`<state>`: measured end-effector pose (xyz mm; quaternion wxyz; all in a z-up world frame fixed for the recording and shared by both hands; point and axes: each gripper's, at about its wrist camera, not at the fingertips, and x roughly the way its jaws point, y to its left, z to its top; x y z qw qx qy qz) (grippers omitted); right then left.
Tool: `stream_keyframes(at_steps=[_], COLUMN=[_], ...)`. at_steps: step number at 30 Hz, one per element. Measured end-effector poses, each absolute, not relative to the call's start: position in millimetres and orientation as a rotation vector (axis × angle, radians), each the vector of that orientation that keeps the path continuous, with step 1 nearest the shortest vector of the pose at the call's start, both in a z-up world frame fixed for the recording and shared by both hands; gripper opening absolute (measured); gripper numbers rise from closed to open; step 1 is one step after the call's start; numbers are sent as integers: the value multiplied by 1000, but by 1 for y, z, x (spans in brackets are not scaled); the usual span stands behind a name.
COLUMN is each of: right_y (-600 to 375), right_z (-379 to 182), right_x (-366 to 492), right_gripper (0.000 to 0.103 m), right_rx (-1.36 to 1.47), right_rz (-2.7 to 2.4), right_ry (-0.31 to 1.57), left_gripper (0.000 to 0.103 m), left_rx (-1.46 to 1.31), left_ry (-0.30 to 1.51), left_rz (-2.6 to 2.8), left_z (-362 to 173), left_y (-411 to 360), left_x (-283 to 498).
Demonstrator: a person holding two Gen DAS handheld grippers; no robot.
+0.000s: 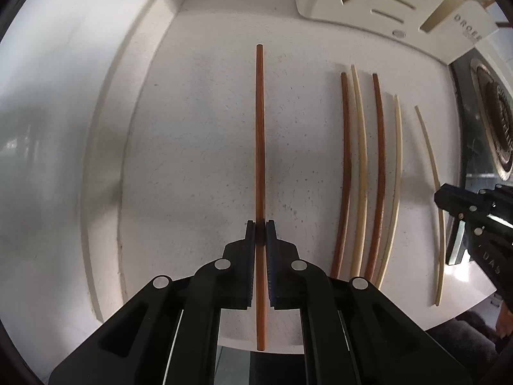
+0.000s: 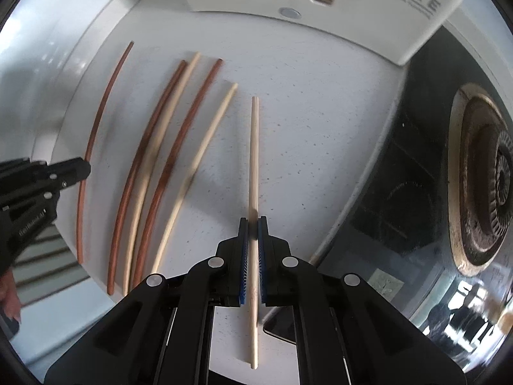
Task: Organize utensils
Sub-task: 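Grasp a light chopstick with right tool while left tool grasps a reddish-brown one, then lift both chopsticks and carry them over the white holder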
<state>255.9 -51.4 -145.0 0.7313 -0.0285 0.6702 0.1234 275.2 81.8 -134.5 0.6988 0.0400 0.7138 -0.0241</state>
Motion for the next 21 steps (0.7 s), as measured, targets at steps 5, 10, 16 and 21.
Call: stream_keyframes(at_steps=[5,10,16,21], right_y=[-51,-52,-55,-61], right_z=[-131,-119,-92,-64], right_x=[251,249,247,247], right_gripper=[7,7,7,7], right_rx=[-118,-137,-159,-154], right_rz=[327,378,433,463], right_ry=[1406,1361,1254,1135], left_gripper=[6,6,6,6], left_rx=[43,25,-50,-88], left_ry=[1538,1484,1379,1299], left_rz=[-33,-2,32,51], left_z=[-115,-100,-68,-45], left_y=[80,74,71,69], left_x=[270,264,249,238])
